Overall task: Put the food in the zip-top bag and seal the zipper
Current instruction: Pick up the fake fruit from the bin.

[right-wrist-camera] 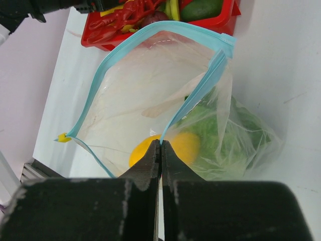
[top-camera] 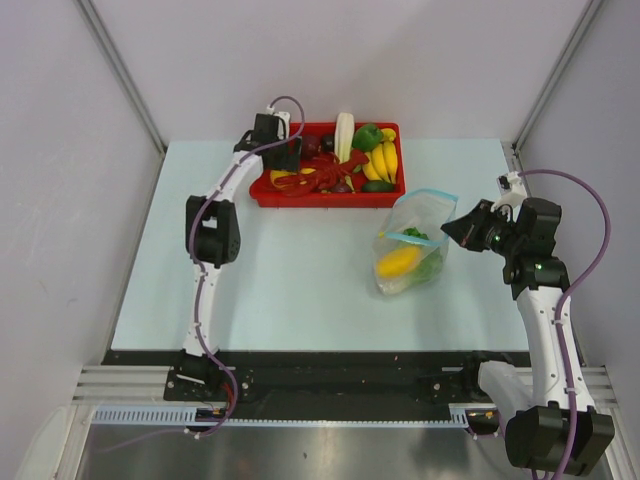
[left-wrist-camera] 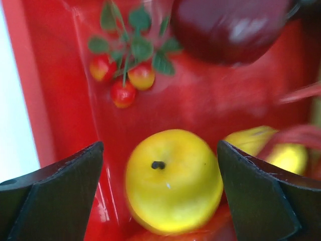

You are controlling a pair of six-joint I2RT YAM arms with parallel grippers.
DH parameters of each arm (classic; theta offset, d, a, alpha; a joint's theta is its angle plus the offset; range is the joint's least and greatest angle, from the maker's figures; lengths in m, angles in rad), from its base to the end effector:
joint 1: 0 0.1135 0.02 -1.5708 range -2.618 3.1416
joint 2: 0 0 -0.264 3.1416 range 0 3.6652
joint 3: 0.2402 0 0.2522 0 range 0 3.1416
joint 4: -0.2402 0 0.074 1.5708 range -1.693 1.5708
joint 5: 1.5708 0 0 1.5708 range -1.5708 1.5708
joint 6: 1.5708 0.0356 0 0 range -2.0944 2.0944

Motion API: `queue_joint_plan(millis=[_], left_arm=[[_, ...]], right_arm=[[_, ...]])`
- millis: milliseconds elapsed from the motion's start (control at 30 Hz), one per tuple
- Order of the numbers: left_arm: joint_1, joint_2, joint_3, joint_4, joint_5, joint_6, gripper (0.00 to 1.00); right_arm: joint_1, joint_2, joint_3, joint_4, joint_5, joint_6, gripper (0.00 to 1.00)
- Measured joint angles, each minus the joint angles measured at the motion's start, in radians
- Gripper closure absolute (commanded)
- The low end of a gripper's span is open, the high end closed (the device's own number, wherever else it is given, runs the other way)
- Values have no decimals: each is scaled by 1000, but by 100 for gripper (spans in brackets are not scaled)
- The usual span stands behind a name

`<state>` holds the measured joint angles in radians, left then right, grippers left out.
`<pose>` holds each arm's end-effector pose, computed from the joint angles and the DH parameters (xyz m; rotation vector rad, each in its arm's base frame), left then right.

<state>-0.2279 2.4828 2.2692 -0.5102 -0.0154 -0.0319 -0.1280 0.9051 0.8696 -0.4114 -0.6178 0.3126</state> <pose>0.5486 -0.1267 0.2092 0.2168 2.2870 -0.1166 0.1978 -0.0047 0.3279 0.0441 2.0041 0.7385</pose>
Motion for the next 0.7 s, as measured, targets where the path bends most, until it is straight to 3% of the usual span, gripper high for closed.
queue_joint_plan(millis=[600, 667, 700], left_arm=[[13, -56, -61, -156, 55, 86, 1], [13, -61, -66, -166, 58, 85, 6], [13, -61, -67, -169, 60, 85, 14]], right_arm=[[2, -8, 0, -1, 0, 0, 100], [2, -8, 0, -1, 0, 0, 100], [2, -8, 0, -1, 0, 0, 100]])
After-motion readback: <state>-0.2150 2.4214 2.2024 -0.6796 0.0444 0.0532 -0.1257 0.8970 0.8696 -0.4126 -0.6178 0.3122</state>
